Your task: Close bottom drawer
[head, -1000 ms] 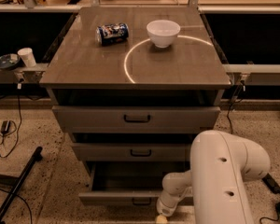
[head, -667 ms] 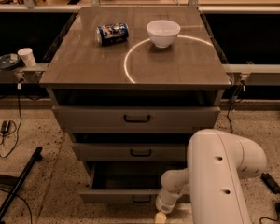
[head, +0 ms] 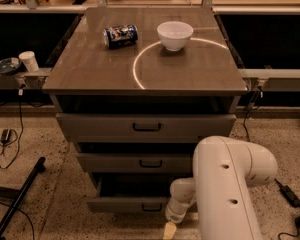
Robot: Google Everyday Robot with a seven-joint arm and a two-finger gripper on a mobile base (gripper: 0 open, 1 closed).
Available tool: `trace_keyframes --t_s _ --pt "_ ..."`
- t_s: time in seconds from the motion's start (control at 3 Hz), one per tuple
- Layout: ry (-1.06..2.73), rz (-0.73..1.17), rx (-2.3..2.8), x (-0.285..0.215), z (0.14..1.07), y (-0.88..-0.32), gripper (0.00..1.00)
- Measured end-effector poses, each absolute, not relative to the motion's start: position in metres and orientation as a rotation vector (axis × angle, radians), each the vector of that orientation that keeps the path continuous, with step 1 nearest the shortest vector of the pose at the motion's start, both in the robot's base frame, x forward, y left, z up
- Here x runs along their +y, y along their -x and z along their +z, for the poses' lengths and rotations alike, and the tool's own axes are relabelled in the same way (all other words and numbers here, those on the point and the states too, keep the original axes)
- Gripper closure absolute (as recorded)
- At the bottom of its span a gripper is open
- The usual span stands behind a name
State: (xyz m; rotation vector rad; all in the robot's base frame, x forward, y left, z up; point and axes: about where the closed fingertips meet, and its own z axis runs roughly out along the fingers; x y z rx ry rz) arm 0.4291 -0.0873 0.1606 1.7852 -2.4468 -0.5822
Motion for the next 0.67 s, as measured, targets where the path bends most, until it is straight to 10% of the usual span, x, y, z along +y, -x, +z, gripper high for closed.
trace_keyframes --t_s 0.67 --pt "-1.762 -0.561 -2.482 -0.0887 0.1547 -0.4395 0.00"
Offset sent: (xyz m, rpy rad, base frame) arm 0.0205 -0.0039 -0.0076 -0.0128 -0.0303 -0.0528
